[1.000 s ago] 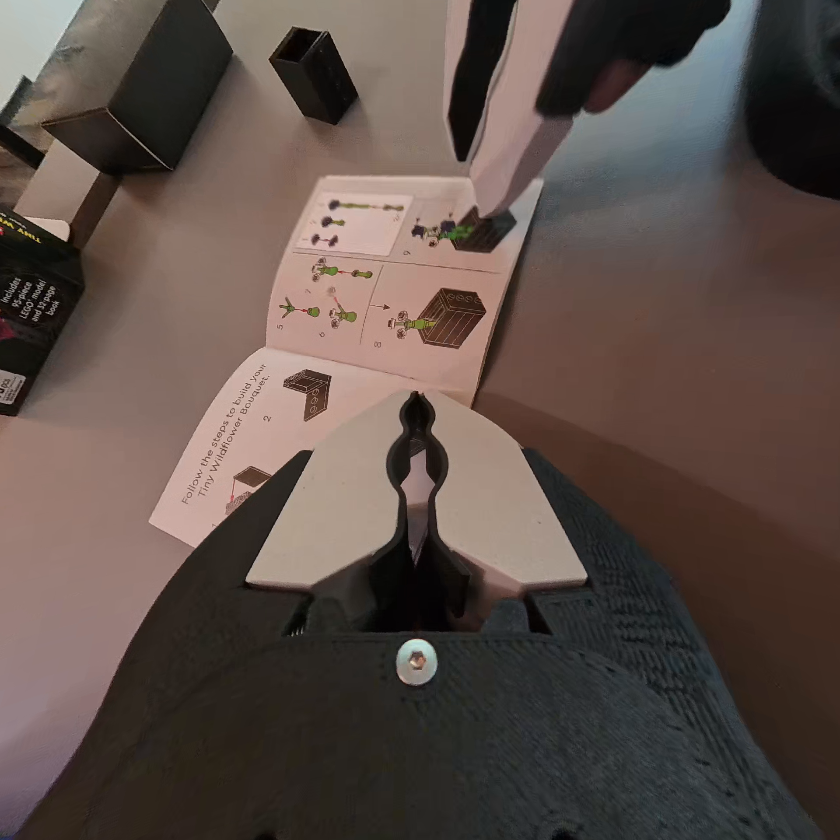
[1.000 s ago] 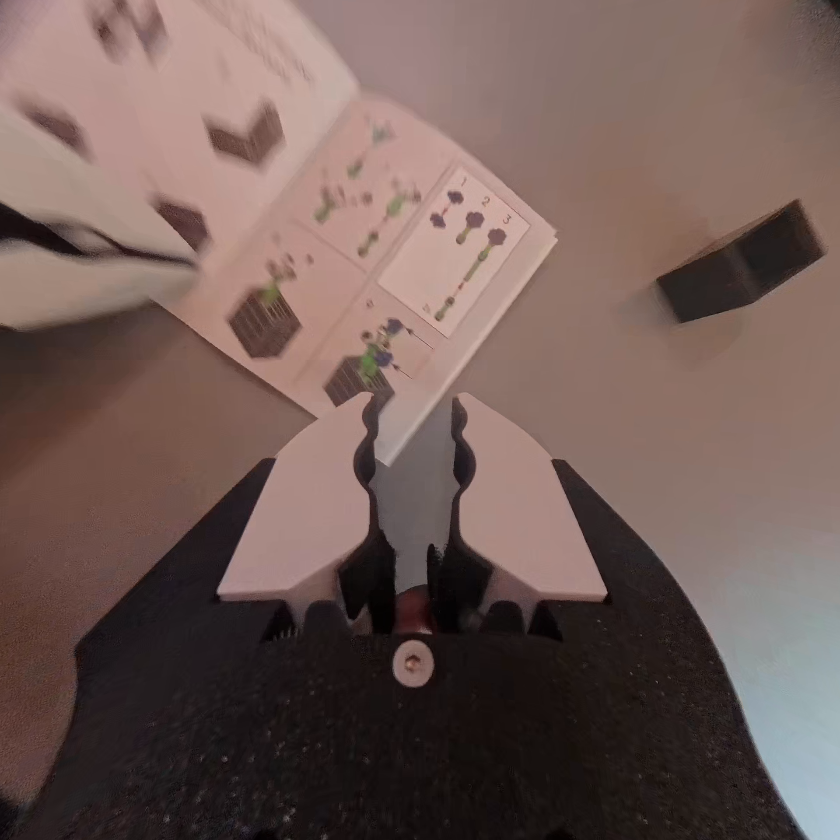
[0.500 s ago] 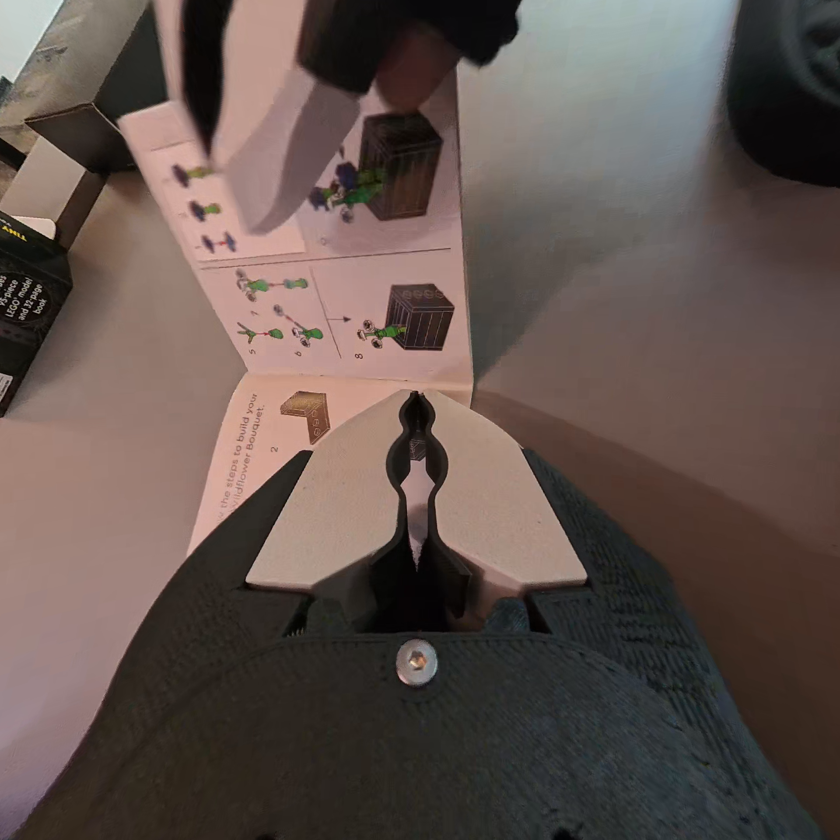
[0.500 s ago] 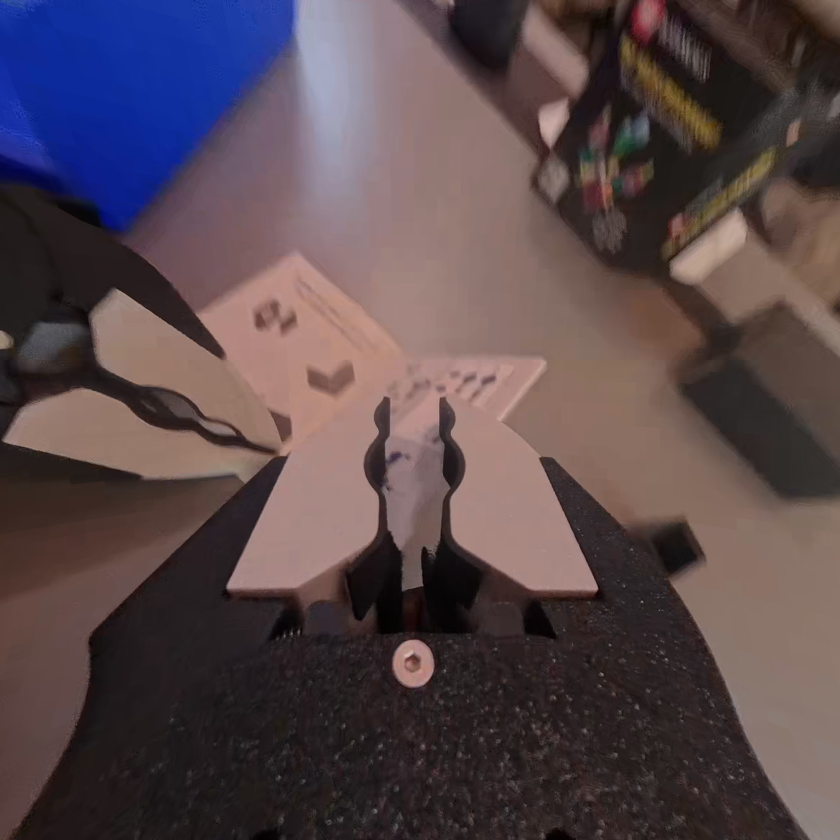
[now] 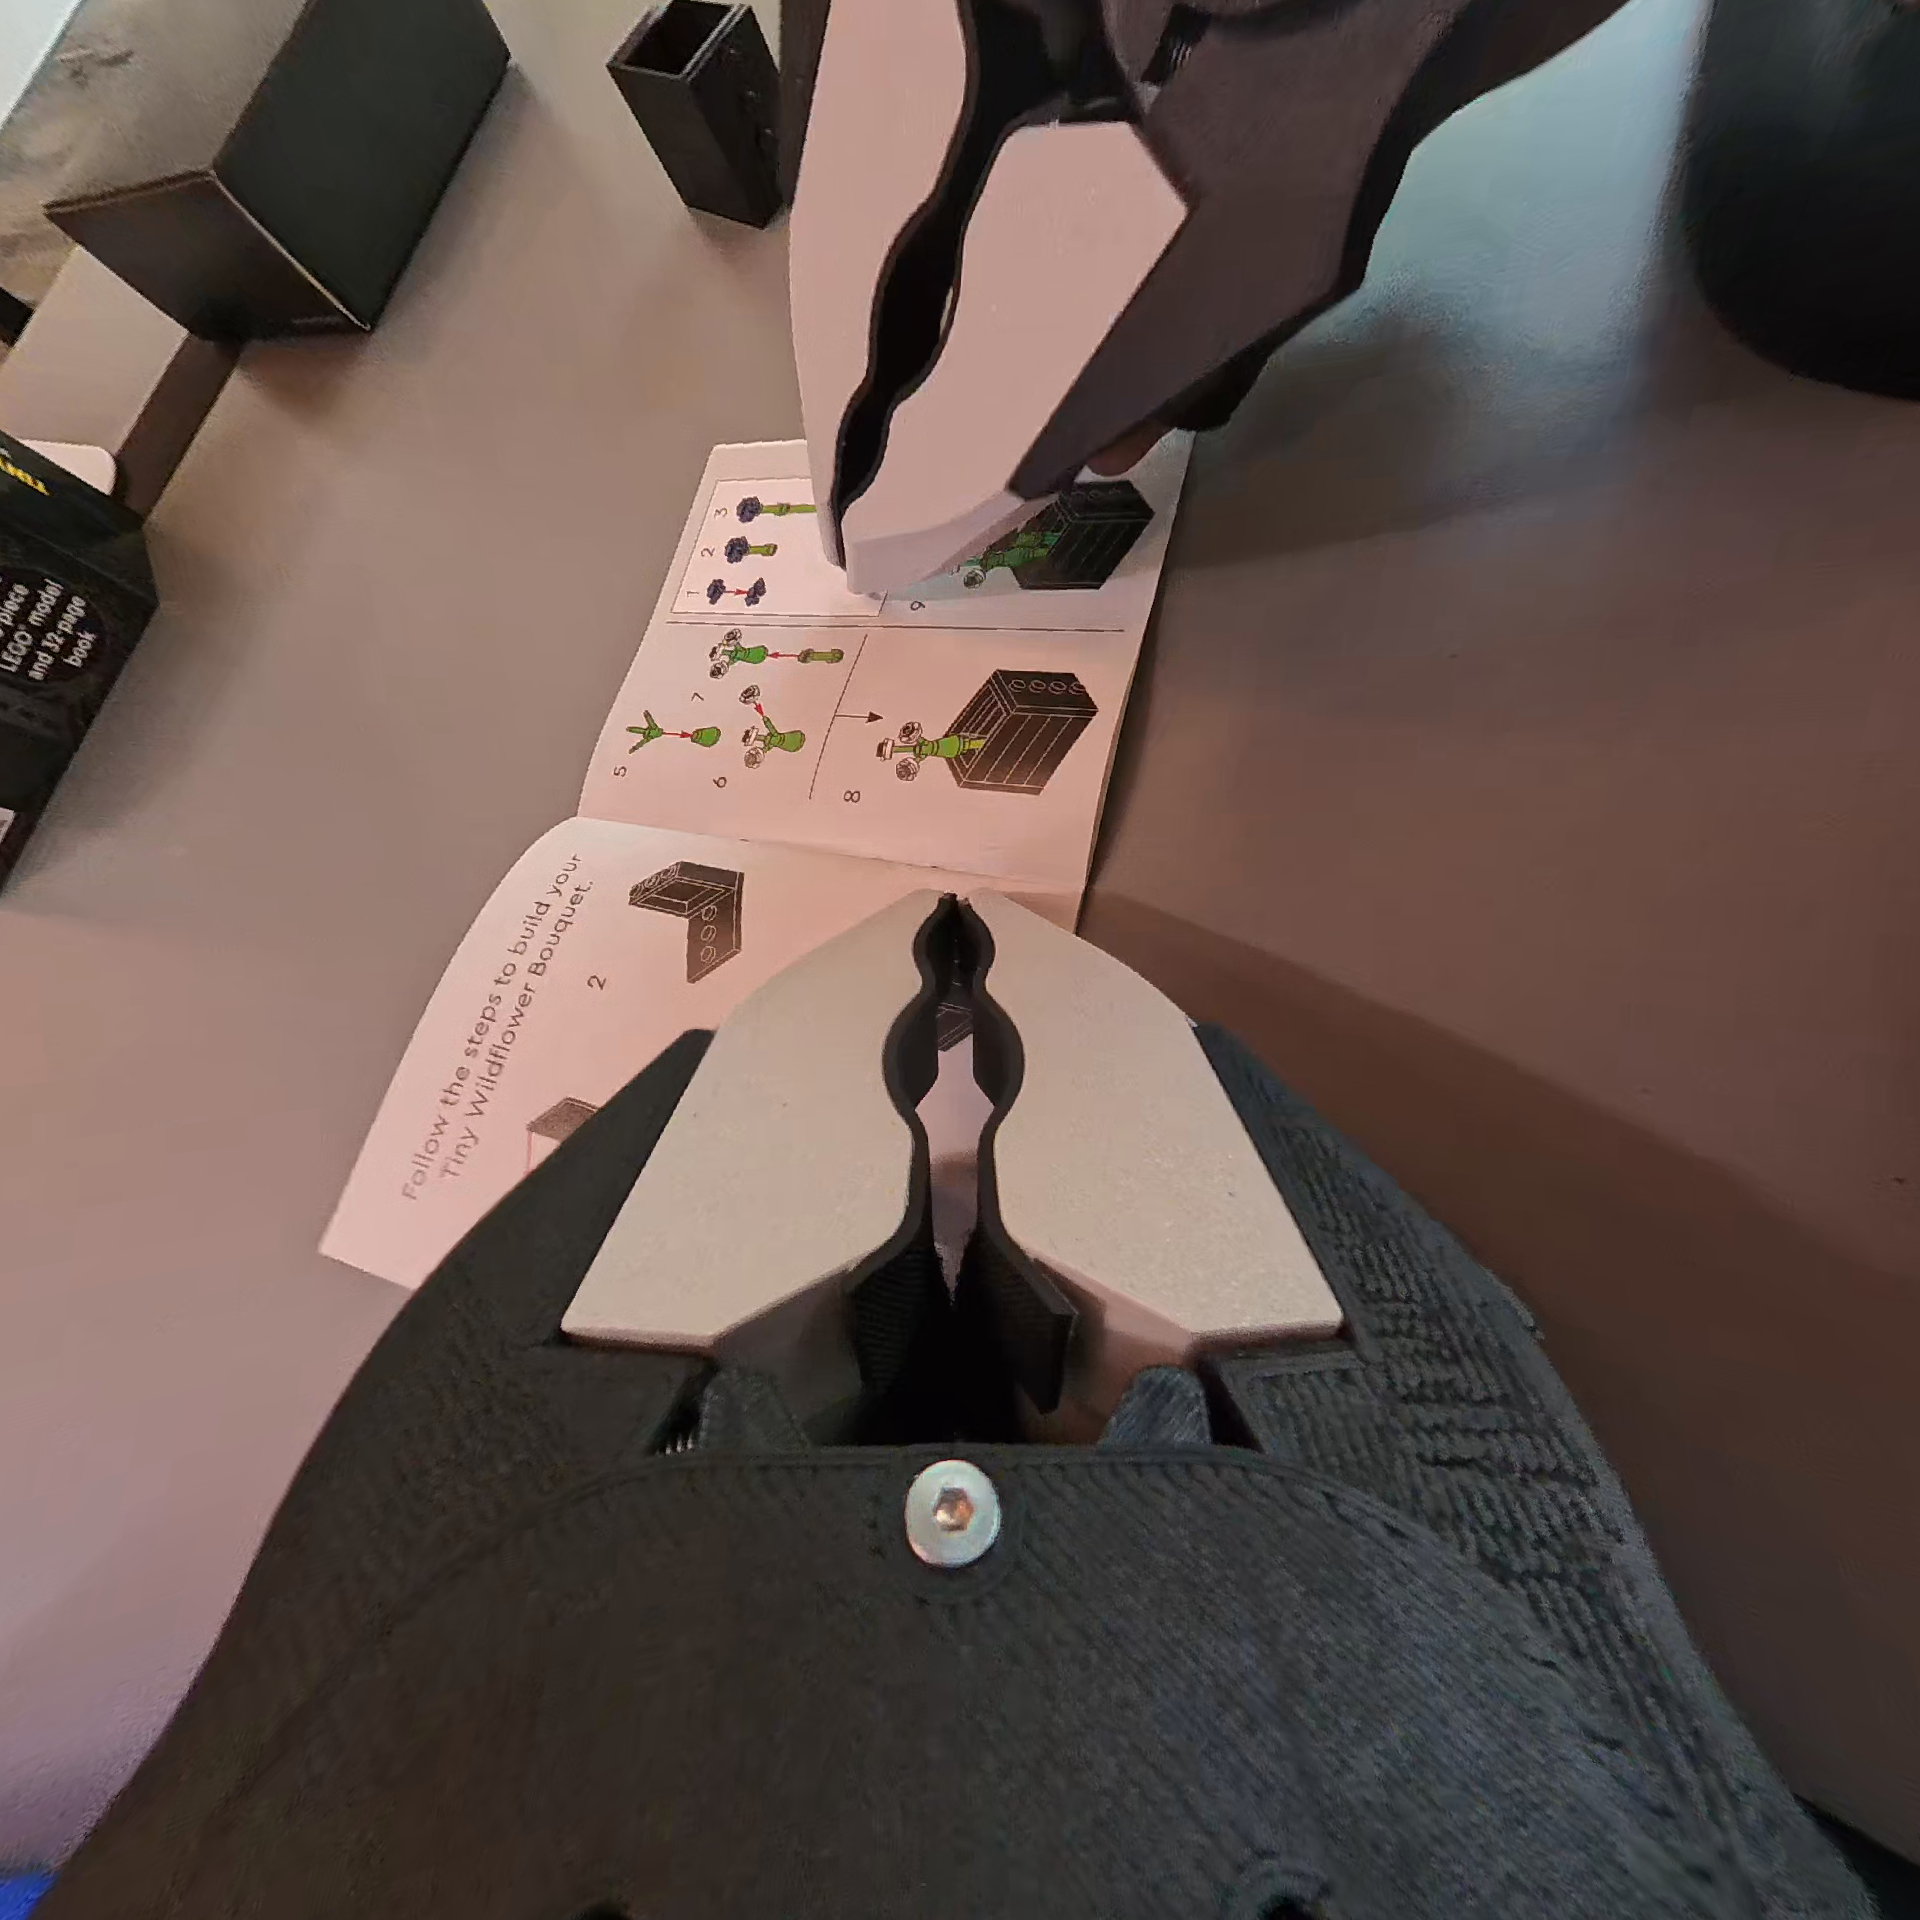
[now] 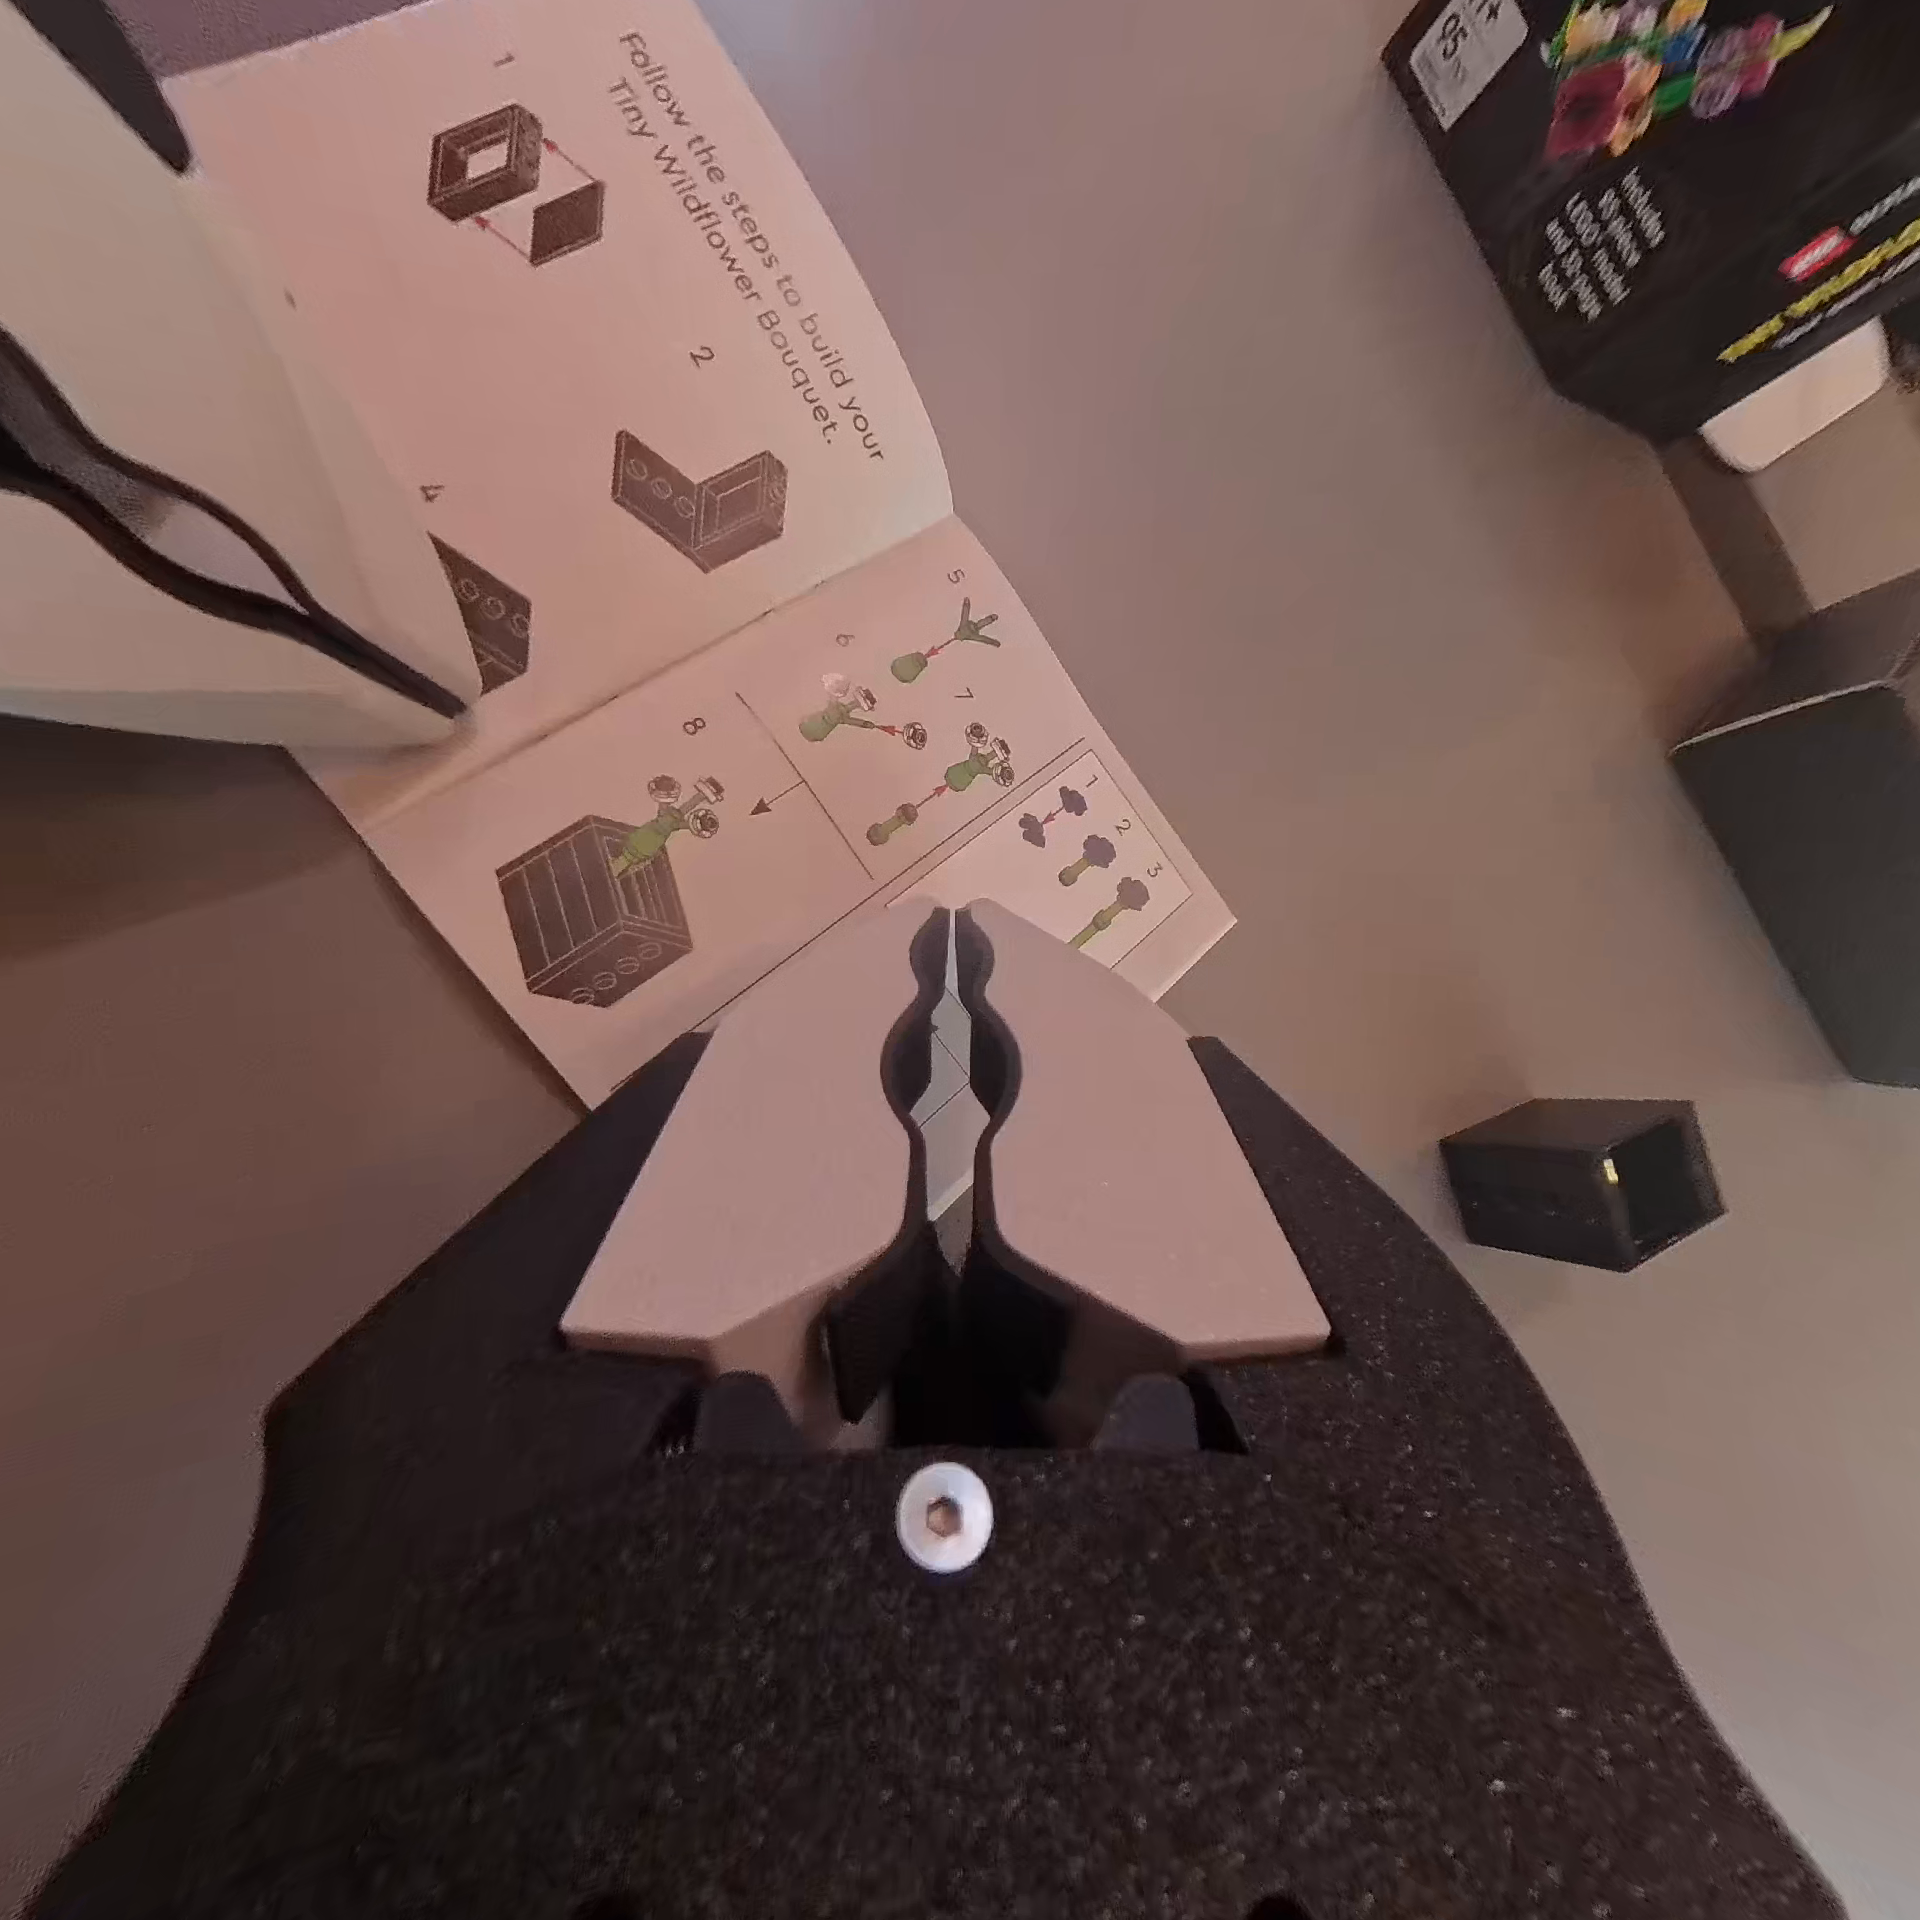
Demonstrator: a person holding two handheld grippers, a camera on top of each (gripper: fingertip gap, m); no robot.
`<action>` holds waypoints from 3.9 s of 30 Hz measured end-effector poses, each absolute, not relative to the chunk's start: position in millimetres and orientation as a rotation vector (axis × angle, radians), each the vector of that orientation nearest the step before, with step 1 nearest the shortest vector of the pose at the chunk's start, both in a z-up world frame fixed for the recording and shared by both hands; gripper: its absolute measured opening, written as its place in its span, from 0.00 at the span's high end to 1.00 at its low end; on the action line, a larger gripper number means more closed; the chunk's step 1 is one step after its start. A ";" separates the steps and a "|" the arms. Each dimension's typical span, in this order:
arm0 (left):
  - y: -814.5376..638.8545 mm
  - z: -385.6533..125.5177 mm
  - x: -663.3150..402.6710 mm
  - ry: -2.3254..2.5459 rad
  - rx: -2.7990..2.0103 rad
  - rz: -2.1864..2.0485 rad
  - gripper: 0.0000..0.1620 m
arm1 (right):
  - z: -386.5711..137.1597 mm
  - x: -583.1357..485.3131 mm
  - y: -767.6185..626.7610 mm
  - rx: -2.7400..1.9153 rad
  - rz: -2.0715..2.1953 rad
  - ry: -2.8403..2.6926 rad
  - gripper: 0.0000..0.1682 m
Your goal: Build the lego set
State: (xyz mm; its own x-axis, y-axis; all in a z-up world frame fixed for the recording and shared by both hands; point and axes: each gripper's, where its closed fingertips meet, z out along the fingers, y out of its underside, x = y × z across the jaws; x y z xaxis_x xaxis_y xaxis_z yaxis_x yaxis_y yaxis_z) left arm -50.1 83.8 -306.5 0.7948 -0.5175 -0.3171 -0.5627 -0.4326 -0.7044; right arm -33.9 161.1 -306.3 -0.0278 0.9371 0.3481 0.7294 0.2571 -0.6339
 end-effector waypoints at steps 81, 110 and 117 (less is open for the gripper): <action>-23.7 -293.8 -349.4 0.878 -2.748 0.228 0.94 | -183.6 -17.4 131.5 -1.105 1.252 -1.385 0.87; 30.9 -116.8 -217.4 0.199 -1.687 -0.262 0.99 | -177.9 -18.1 119.3 -1.086 1.335 -1.391 0.87; 40.7 -100.8 -133.4 0.137 -1.459 -0.701 0.99 | -172.6 -12.6 114.8 -1.068 1.390 -1.364 0.88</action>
State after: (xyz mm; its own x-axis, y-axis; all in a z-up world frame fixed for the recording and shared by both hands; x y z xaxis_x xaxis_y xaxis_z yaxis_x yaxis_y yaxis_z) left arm -133.4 40.7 -100.8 0.7965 -0.5104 0.3241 0.3511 -0.0460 -0.9352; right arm -12.6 114.8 -172.6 -0.2342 0.9722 0.0058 -0.0237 0.0003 -0.9997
